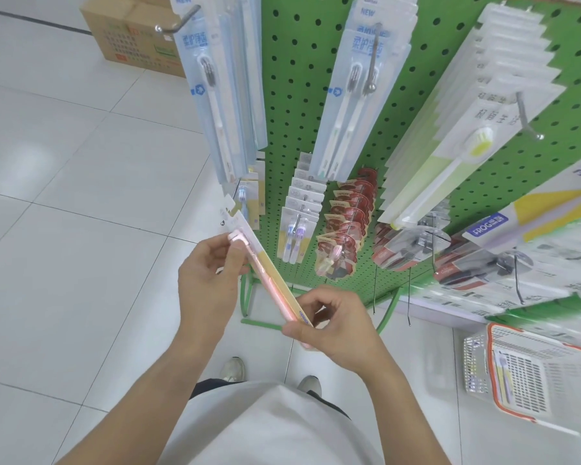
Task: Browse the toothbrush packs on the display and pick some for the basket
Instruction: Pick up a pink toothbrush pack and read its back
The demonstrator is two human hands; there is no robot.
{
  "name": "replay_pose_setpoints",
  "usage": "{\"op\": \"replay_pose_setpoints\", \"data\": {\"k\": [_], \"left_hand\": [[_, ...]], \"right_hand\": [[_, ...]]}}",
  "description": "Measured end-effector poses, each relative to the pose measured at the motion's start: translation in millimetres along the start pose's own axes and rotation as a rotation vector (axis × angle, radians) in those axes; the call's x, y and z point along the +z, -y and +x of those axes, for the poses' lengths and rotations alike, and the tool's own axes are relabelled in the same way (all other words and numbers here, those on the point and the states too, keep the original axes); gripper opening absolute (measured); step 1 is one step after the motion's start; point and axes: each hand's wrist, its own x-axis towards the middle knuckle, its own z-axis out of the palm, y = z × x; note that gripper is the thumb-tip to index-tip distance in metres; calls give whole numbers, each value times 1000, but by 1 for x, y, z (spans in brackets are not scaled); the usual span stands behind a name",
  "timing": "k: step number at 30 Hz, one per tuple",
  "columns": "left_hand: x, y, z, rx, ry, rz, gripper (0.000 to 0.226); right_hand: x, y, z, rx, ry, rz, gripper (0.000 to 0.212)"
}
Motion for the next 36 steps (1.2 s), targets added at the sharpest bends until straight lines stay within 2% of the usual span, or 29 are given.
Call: {"op": "replay_pose_setpoints", "data": {"k": [2,5,8,11,15,19,23,29,32,36], "left_hand": [[-1,-3,0,-21,22,-51,8],[1,-7,-1,-52,93,-122,11],[3,-9,-3,-100,166,-190,15],[4,-11,-2,-114,224,-219,20],[6,-19,-4,-98,161,-231,22],[10,-22,-10,-56,208,-83,35],[12,-14,-9,18,112,82,22],[8,-11,-4,36,58,93,15],[9,-11,-3,6,55,90,19],[10,-14,-6,13,23,45,36]], "right_hand": [[0,-2,0,-30,-1,-44,29],[2,-2,0,-30,1,-47,49],[6,-1,2,5,1,58,64],[7,5,4,38,14,189,64],[8,7,6,52,-24,183,53],[11,1,10,44,-150,66,69],[8,1,11,38,-172,-25,89],[4,0,15,-21,-98,86,61],[0,1,16,-30,-95,106,57],[1,4,16,-56,-76,126,56]]}}
